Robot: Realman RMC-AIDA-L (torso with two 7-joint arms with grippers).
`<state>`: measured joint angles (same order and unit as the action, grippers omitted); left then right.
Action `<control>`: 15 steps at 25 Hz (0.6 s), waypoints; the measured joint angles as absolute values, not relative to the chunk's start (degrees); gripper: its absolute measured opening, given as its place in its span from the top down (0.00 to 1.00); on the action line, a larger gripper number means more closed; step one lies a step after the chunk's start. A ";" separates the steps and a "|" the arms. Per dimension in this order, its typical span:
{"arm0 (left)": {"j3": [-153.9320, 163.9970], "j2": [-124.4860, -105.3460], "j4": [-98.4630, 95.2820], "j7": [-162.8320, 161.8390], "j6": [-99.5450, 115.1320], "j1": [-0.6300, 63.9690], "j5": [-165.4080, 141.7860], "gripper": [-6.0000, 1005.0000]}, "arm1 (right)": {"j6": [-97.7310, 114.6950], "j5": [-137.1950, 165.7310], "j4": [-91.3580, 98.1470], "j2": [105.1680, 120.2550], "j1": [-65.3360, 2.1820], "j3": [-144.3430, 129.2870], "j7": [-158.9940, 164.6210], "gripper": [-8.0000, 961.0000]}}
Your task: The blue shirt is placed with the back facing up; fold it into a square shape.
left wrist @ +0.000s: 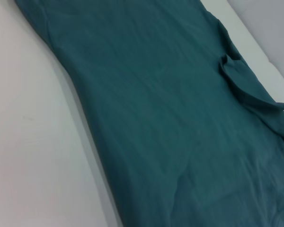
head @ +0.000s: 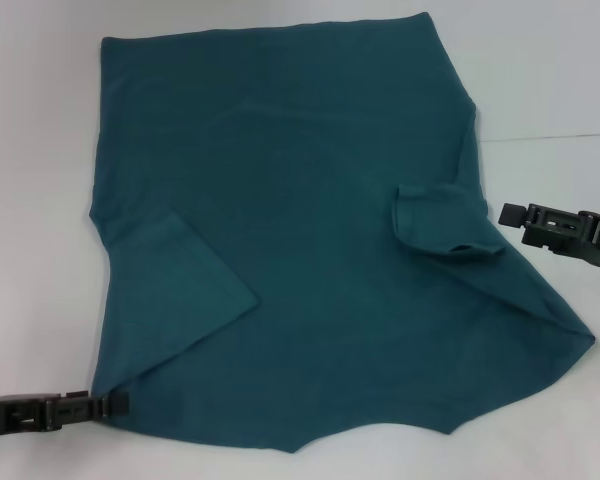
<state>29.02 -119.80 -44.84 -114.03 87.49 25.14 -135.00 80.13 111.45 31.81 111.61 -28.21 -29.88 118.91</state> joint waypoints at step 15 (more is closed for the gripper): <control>29.15 -119.77 -44.73 -114.52 86.70 25.31 -135.36 0.13 | 79.97 111.44 31.81 111.42 -28.21 -29.88 119.20 0.06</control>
<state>29.15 -119.77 -44.73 -114.52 86.70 25.31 -135.36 79.97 111.44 31.81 111.42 -28.21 -29.88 119.20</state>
